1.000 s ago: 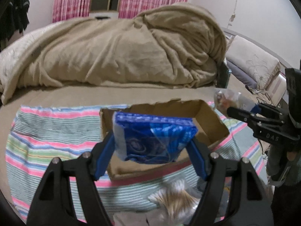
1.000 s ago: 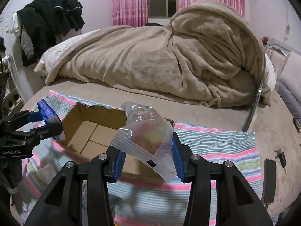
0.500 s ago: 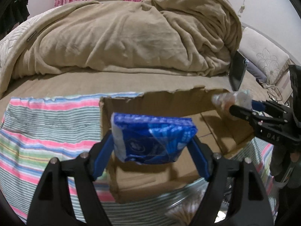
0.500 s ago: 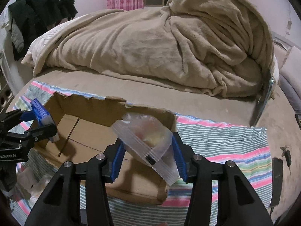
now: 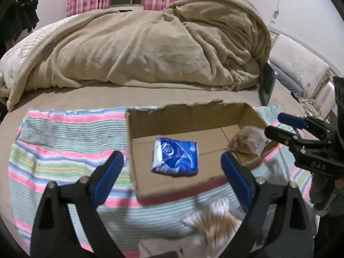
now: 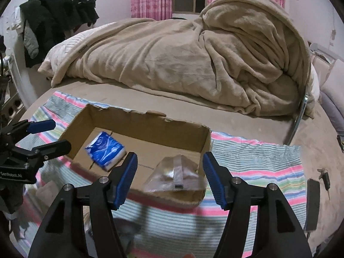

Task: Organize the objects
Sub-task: 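Carry both items into the cardboard box and open both tools, then grasp the white socks with left tool while right tool grasps the grey gloves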

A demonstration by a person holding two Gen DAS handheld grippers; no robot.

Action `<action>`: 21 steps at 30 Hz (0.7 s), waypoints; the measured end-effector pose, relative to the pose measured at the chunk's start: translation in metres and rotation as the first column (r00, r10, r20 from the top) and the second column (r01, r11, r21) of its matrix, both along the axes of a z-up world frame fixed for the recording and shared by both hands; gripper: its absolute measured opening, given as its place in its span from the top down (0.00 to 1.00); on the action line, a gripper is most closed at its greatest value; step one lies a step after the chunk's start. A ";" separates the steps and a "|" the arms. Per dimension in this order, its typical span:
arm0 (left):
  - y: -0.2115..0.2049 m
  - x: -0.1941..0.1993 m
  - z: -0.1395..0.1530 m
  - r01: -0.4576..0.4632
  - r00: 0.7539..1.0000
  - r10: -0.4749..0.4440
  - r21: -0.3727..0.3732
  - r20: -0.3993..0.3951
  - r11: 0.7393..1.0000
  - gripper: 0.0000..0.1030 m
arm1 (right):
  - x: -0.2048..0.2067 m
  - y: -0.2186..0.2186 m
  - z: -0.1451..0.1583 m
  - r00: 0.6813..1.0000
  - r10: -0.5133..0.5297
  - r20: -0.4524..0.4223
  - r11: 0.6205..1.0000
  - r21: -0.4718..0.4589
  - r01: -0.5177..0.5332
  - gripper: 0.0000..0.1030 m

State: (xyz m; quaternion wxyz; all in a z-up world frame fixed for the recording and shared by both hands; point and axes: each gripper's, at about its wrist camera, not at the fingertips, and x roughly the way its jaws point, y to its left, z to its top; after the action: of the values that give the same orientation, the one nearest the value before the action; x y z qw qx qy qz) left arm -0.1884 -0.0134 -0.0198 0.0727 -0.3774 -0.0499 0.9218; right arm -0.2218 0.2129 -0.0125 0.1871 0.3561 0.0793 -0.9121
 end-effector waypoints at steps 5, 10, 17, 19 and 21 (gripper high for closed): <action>-0.005 0.027 0.013 -0.014 1.000 0.014 0.011 -0.018 1.000 0.10 | 0.021 0.001 0.009 1.000 0.006 -0.005 1.000 -0.024 -0.006 0.36; -0.008 0.056 0.021 -0.015 0.999 0.015 0.014 -0.032 1.000 0.10 | 0.051 0.001 0.019 1.000 0.021 -0.013 0.999 -0.049 -0.022 0.36; -0.018 0.093 0.019 -0.041 0.999 0.042 0.059 -0.025 0.997 0.10 | 0.086 -0.001 0.028 0.998 0.054 -0.030 0.996 -0.068 -0.056 0.35; -0.019 0.101 0.014 -0.044 0.999 0.045 0.073 -0.013 0.996 0.10 | 0.092 -0.001 0.026 0.998 0.057 -0.032 0.996 -0.064 -0.058 0.34; -0.021 0.107 0.009 -0.044 0.999 0.045 0.078 0.000 0.996 0.10 | 0.096 -0.001 0.022 0.998 0.060 -0.025 0.996 -0.061 -0.061 0.33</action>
State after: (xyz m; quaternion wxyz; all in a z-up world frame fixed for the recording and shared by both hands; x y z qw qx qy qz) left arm -0.0818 -0.0339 -0.0104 0.0668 -0.3725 -0.0941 0.9208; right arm -0.1262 0.2116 0.0093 0.2246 0.3372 0.0638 -0.9120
